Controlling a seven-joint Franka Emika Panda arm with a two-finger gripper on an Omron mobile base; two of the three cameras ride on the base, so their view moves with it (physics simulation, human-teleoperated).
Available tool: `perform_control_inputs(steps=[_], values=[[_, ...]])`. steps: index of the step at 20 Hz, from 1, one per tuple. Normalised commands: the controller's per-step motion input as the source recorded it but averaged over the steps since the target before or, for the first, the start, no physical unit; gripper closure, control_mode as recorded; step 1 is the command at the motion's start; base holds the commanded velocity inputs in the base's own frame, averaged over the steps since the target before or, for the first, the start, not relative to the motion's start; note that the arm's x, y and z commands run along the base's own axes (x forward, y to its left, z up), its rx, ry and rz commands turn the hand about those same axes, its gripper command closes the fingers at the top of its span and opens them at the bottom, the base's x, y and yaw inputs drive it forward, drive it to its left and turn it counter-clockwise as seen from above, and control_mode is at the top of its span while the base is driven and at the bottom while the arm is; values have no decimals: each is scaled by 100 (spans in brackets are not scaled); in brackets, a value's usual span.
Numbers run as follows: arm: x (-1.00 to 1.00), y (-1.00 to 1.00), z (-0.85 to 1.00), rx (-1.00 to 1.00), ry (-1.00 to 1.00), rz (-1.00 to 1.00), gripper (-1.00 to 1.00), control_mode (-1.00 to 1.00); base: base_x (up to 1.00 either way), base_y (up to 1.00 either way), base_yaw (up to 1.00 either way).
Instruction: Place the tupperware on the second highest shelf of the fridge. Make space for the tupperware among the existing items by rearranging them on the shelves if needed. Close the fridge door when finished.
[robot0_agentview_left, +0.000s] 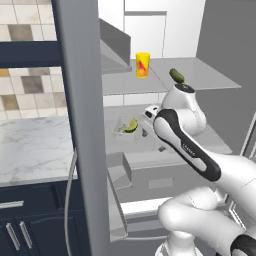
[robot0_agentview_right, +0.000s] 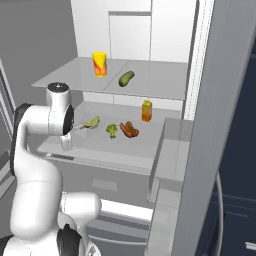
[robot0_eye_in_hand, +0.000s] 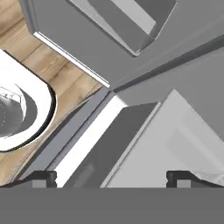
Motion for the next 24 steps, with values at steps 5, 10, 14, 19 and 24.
perform_control_inputs(steps=[5,10,14,19,24], values=[[-80,-50,39,2,26,-52,-100,-100,0,0,0],[-64,-61,26,1,2,-41,-100,-100,0,0,0],[-56,-21,0,-6,-12,-38,-100,-100,0,0,0],[-24,-9,10,-4,-11,-37,-100,-100,0,0,0],[0,-7,48,2,-2,-16,-100,-100,0,0,0]])
